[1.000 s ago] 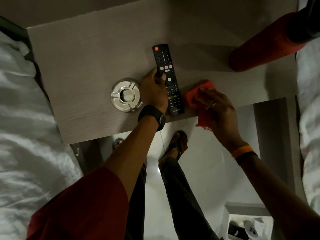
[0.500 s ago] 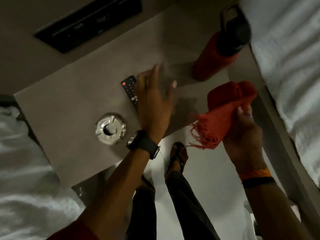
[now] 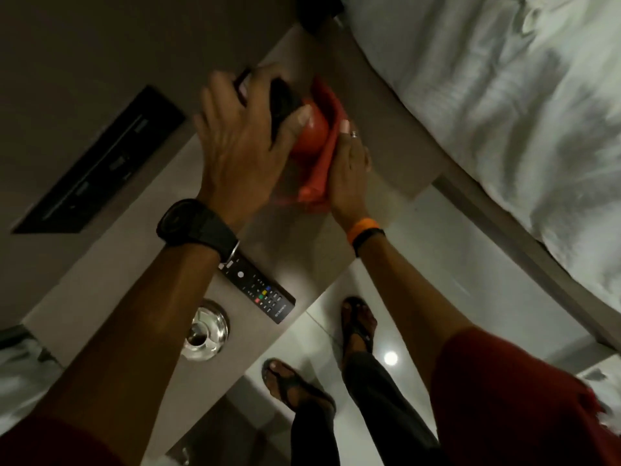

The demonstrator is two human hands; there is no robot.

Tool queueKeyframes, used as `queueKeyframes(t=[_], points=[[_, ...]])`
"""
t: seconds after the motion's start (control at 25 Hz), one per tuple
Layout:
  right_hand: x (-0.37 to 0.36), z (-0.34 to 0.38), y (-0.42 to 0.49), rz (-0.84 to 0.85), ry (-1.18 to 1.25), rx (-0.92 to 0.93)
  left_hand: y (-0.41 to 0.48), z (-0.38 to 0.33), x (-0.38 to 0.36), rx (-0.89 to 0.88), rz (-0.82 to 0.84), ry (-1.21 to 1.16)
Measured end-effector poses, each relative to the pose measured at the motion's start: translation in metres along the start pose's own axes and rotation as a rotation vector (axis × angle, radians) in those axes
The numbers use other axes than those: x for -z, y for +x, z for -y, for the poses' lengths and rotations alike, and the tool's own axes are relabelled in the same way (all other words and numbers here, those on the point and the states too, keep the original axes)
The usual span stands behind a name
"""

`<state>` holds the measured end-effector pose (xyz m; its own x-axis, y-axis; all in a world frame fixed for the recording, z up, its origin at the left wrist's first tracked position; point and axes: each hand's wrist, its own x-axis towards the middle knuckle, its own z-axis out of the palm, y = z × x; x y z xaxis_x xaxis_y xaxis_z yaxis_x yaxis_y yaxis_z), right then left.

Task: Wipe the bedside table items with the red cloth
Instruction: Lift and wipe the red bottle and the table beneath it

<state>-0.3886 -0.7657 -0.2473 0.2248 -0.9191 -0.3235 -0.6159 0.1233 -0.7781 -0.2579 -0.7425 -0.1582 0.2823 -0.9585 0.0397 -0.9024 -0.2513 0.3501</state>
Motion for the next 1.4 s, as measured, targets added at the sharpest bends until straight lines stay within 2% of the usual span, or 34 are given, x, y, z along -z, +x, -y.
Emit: queueKeyframes(t=[0.04, 0.08, 0.12, 0.2, 0.24, 0.32, 0.4, 0.44, 0.52, 0.6, 0.72, 0.84, 0.96, 1.04, 1.16, 1.24, 1.32, 1.4], points=[[0.001, -0.007, 0.010, 0.013, -0.055, -0.033, -0.001, 0.004, -0.002, 0.042, -0.010, 0.011], [0.003, -0.006, 0.016, 0.013, 0.000, -0.071, -0.002, 0.006, -0.005, 0.081, -0.018, 0.017], [0.002, 0.001, 0.016, -0.027, 0.168, -0.065, -0.002, 0.007, -0.008, 0.123, -0.025, 0.005], [-0.012, 0.025, 0.012, -0.147, 0.483, 0.108, 0.001, 0.013, -0.011, 0.214, -0.043, -0.035], [-0.021, 0.035, 0.010, -0.184, 0.474, 0.230, 0.004, 0.019, -0.012, 0.242, -0.039, -0.040], [-0.031, 0.031, 0.015, -0.192, 0.249, 0.416, -0.001, 0.030, -0.016, 0.206, 0.074, -0.121], [-0.031, 0.013, 0.026, -0.155, -0.042, 0.432, -0.018, 0.030, -0.027, 0.080, 0.267, -0.343], [-0.031, 0.005, 0.029, -0.140, -0.167, 0.413, -0.027, 0.026, -0.034, 0.059, 0.310, -0.429], [-0.033, 0.004, 0.032, -0.107, -0.300, 0.427, -0.038, 0.017, -0.050, 0.204, 0.240, -0.529], [-0.031, 0.011, 0.040, -0.064, -0.318, 0.476, -0.040, 0.013, -0.061, 0.334, 0.112, -0.496], [-0.019, 0.004, 0.046, 0.062, -0.390, 0.557, -0.040, 0.027, -0.070, 0.335, 0.005, -0.432], [-0.005, -0.005, 0.046, 0.173, -0.497, 0.612, -0.046, 0.039, -0.080, 0.350, 0.052, -0.560], [-0.004, 0.000, 0.054, 0.214, -0.465, 0.609, -0.057, 0.053, -0.097, 0.389, 0.221, -0.602], [-0.002, 0.005, 0.059, 0.212, -0.390, 0.561, -0.058, 0.060, -0.104, 0.394, 0.256, -0.563], [0.007, 0.008, 0.059, 0.146, -0.302, 0.542, -0.054, 0.057, -0.097, 0.279, 0.207, -0.573], [0.014, 0.014, 0.050, 0.071, -0.203, 0.594, -0.053, 0.046, -0.082, 0.178, 0.099, -0.630], [0.016, 0.011, 0.033, 0.032, -0.109, 0.663, -0.052, 0.033, -0.066, 0.153, 0.004, -0.681], [0.016, -0.003, 0.018, -0.012, -0.131, 0.671, -0.053, 0.021, -0.057, 0.190, 0.006, -0.674]])
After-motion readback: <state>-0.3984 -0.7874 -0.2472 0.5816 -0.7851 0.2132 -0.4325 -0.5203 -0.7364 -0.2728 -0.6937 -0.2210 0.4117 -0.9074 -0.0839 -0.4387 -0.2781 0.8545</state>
